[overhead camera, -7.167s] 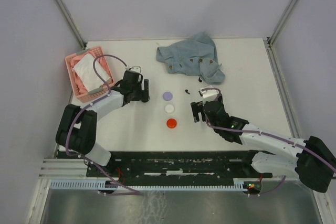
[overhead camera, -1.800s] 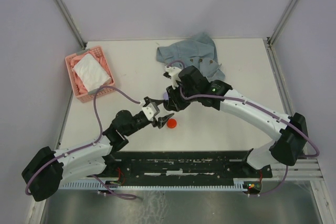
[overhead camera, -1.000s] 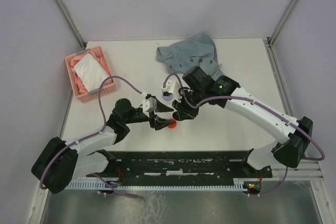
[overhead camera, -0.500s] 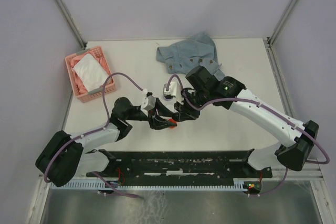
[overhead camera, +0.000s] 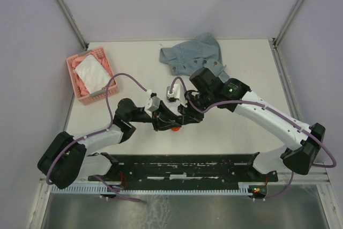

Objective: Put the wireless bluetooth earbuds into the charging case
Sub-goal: Open the charging case.

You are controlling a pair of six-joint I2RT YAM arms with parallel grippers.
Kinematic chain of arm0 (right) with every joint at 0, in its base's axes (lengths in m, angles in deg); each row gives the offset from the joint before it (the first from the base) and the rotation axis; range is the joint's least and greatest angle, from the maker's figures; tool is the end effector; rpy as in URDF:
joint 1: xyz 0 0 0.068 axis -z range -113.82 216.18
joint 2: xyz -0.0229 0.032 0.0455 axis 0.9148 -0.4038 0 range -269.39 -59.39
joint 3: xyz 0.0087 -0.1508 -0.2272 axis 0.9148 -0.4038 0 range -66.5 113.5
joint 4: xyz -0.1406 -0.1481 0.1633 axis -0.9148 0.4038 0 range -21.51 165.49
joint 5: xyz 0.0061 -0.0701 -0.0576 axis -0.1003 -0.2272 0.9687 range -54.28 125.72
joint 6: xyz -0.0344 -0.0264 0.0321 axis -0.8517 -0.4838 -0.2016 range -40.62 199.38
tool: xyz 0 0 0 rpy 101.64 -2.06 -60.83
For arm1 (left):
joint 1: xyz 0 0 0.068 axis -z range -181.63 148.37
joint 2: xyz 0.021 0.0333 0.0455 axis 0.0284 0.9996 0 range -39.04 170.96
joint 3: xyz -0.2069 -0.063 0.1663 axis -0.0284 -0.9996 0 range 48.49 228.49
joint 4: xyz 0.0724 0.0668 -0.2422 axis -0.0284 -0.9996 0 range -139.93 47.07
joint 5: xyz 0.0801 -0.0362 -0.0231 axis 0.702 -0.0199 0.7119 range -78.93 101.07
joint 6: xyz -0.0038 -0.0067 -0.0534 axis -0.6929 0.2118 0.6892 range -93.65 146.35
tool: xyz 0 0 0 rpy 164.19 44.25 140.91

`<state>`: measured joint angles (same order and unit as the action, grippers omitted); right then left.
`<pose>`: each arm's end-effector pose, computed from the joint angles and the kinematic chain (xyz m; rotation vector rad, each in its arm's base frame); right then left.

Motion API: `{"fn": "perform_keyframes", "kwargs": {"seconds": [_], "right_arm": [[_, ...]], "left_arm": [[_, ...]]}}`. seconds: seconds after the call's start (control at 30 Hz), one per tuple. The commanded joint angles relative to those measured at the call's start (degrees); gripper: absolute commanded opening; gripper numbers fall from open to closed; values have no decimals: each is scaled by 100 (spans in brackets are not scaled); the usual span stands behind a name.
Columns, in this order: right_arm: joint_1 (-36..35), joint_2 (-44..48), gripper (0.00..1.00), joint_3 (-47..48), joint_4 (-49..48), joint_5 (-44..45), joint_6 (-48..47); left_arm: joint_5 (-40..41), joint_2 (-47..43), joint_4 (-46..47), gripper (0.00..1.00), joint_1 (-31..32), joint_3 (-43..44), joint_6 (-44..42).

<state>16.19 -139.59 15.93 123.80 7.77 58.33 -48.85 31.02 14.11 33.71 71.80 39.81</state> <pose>0.1678 0.2259 0.3588 -1.6338 1.9284 0.8170 0.1714 -0.1593 0.2407 1.1788 1.1558 -1.3854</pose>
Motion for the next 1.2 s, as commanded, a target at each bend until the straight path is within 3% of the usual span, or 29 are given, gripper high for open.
{"fn": "perform_keyframes", "kwargs": {"seconds": [0.0,0.13,0.3,0.4,0.47,0.5,0.63,0.83,1.17], "right_arm": [[-15,15,2,84,-187,26,11],[-27,21,2,102,-233,26,65],[-52,-32,2,128,-273,41,102],[-69,-87,3,166,-275,86,115],[-69,-88,10,172,-294,148,124],[-71,-58,15,168,-322,175,124],[-72,96,35,85,-479,197,129],[-70,427,55,-264,-943,386,185],[-71,424,62,-515,-1335,607,250]], "left_arm": [[-12,8,82,39,34,219,131],[29,-5,33,39,44,225,98],[77,6,-17,32,51,281,82],[93,17,-17,17,54,295,91],[189,-3,-17,4,61,261,62],[295,-26,-24,3,66,221,23],[775,-133,-134,3,54,30,-228],[1542,-345,-26,3,37,-332,-330],[1642,-585,157,3,31,-555,-361]]}}
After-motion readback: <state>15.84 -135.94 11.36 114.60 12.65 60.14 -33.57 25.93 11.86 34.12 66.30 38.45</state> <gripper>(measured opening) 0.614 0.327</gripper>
